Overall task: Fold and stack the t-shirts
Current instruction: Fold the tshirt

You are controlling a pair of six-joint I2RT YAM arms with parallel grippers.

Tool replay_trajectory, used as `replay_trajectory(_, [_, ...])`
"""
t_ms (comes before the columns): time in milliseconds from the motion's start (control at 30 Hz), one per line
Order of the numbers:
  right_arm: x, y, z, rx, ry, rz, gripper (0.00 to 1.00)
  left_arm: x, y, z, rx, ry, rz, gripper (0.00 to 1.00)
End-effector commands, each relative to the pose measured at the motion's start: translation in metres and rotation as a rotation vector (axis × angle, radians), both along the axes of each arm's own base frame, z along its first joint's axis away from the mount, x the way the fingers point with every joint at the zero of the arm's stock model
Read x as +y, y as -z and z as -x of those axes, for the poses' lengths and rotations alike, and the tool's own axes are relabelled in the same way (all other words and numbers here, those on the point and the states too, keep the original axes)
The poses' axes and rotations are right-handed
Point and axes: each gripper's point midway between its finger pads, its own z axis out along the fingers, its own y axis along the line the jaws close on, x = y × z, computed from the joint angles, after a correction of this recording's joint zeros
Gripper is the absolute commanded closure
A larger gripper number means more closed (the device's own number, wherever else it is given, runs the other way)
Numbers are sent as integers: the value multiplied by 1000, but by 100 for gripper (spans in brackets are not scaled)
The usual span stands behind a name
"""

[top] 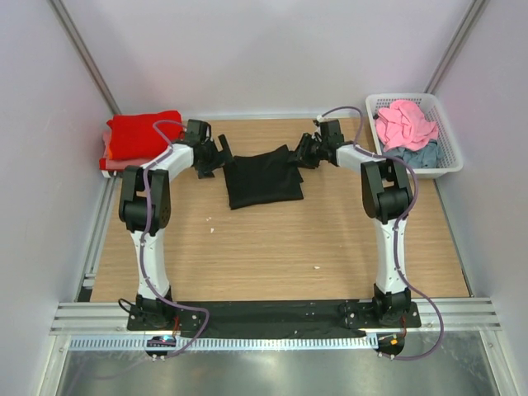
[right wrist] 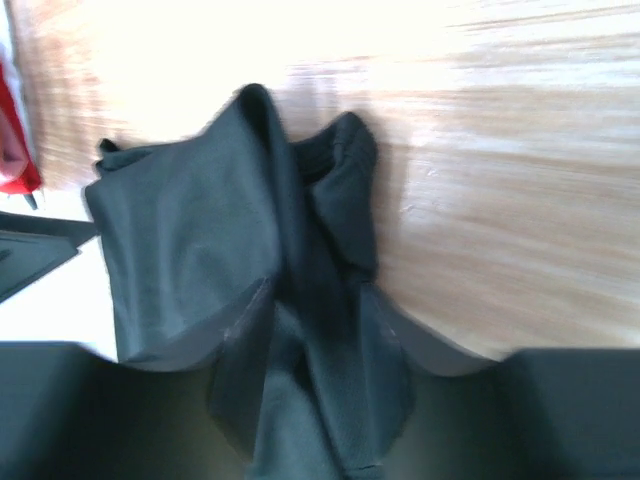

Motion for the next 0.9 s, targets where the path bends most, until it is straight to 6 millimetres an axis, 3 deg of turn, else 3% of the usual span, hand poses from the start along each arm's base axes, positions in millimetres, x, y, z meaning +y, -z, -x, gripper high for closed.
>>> replay_trajectory(0, [2,16,-2,30,-2,-7,64,-4,12,-3,-5,9,29,3])
replay_trajectory(33, [3,15,-3,29,0,-10,74,-5,13,-2,-3,8,30,3])
replay_trajectory(67, [-1,18,-3,37,21,10,99,-5,12,-2,-8,11,32,3])
replay_trajectory(233, [-22,20,0,44,69,23,99,-8,14,-4,-22,19,47,11])
replay_trajectory(467, [-41,41,10,101,90,3,99,-18,20,-10,-38,35,102,29])
replay_trajectory(600, [-41,44,10,109,86,-4,99,-21,28,-9,-30,37,125,30])
replay_trajectory(867, [-38,50,10,120,74,-16,99,-61,32,-8,-30,124,216,25])
